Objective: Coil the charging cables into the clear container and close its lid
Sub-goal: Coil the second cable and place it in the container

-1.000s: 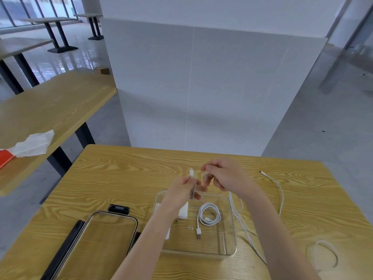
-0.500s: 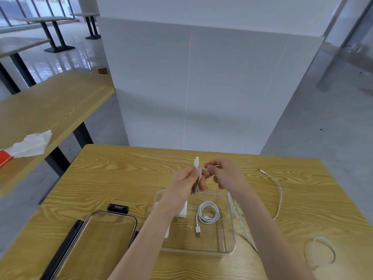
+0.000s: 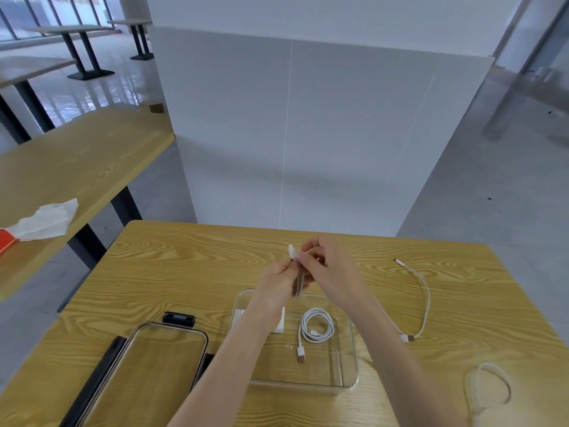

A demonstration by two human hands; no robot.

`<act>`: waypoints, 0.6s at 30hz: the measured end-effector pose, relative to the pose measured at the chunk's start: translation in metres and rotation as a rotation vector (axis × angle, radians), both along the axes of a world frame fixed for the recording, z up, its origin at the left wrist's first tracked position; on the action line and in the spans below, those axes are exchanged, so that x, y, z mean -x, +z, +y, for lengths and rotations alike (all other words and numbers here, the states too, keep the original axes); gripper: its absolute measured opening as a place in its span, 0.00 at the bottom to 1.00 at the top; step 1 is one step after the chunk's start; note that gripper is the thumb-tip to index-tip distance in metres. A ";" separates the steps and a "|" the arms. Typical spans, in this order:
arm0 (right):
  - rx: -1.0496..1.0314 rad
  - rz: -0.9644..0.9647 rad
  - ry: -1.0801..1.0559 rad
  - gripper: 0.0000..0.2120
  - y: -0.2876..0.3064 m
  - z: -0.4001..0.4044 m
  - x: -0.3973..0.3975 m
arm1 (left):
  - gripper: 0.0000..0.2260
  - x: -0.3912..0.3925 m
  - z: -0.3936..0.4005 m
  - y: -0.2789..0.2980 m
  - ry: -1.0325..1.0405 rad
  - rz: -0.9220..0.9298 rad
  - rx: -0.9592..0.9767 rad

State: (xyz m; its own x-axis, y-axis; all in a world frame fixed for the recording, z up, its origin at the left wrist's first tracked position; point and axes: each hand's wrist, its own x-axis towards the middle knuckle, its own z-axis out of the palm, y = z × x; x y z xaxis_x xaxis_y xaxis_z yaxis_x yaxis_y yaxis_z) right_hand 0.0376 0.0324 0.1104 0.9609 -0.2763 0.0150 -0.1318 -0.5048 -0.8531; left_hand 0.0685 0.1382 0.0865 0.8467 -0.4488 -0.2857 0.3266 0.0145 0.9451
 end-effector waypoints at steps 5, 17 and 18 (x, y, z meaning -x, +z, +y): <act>-0.194 0.083 0.057 0.05 -0.004 0.003 0.011 | 0.14 -0.007 0.006 -0.002 0.049 0.101 0.076; -0.246 0.309 0.181 0.14 -0.020 0.001 0.018 | 0.12 -0.013 0.013 0.005 0.087 0.169 0.271; -0.207 0.330 0.190 0.17 -0.024 0.002 0.019 | 0.12 -0.013 0.013 0.006 0.097 0.168 0.264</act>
State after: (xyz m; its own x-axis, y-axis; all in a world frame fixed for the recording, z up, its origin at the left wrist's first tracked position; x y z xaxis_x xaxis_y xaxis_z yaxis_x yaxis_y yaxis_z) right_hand 0.0187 0.0348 0.0868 0.9392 -0.0592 -0.3383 -0.3355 -0.3690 -0.8668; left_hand 0.0816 0.1508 0.0920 0.8401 -0.4452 -0.3100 0.4630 0.2906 0.8374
